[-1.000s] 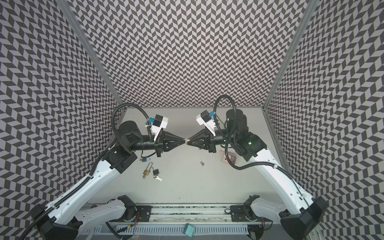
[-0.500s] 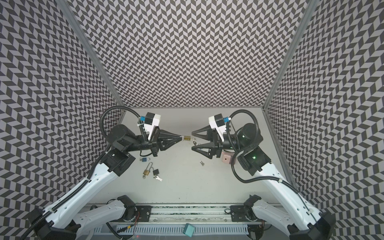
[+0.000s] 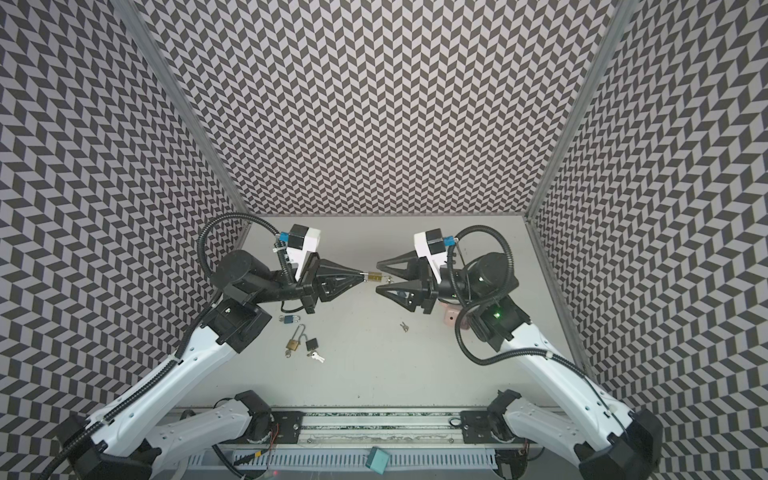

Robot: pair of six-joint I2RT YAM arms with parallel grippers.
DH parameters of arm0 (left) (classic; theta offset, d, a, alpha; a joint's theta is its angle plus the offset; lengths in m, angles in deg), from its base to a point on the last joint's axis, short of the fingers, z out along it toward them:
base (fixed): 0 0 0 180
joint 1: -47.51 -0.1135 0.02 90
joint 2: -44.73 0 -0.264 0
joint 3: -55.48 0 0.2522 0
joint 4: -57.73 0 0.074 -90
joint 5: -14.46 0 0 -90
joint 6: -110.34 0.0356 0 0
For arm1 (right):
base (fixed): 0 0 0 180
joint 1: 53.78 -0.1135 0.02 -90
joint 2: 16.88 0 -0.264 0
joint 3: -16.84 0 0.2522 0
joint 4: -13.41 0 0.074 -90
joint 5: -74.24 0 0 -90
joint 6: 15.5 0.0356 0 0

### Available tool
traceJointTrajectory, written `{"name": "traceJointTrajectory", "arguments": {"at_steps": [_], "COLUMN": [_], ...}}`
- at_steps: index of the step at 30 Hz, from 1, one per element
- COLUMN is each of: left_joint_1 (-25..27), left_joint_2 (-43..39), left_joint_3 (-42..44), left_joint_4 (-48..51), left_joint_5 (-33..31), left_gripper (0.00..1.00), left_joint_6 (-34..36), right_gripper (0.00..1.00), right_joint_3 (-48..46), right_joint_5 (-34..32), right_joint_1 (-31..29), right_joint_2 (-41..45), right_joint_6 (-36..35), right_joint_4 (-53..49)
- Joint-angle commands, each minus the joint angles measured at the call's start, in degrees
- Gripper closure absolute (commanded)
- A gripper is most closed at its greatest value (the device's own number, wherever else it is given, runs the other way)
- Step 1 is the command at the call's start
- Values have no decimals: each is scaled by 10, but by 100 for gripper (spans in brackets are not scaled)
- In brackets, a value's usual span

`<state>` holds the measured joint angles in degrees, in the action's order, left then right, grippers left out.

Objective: Lock with the key

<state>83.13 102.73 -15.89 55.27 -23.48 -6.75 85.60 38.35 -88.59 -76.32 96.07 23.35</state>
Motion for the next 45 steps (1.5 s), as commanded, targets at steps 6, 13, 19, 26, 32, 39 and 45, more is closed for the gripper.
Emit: {"name": "traceJointTrajectory", "arguments": {"at_steps": [6, 13, 19, 26, 32, 39, 45], "left_joint_1": [4, 4, 4, 4, 19, 74, 66], "left_joint_2": [-3, -9, -21, -23, -15, 21, 6], "left_joint_3": [4, 6, 6, 2, 3, 1, 4], "left_joint_4": [-16, -10, 12, 21, 14, 13, 27], "left_joint_5": [3, -1, -13, -15, -11, -12, -29], "left_gripper": [100, 100, 100, 100, 100, 100, 100], "left_joint_6": [-2, 3, 23, 35, 35, 43, 43], "right_gripper": [68, 90, 100, 100, 100, 100, 100], "right_joint_3": [14, 11, 24, 38, 55, 79, 76], "right_joint_5": [-15, -16, 1, 30, -9, -55, -42], "right_joint_1": [-11, -11, -12, -11, -17, -46, -45], "right_joint_2": [-2, 3, -2, -14, -29, -58, -45], "right_joint_6": [-12, 3, 37, 82, 35, -7, -14], "right_joint_4": [13, 18, -20, -19, -66, -66, -67]}}
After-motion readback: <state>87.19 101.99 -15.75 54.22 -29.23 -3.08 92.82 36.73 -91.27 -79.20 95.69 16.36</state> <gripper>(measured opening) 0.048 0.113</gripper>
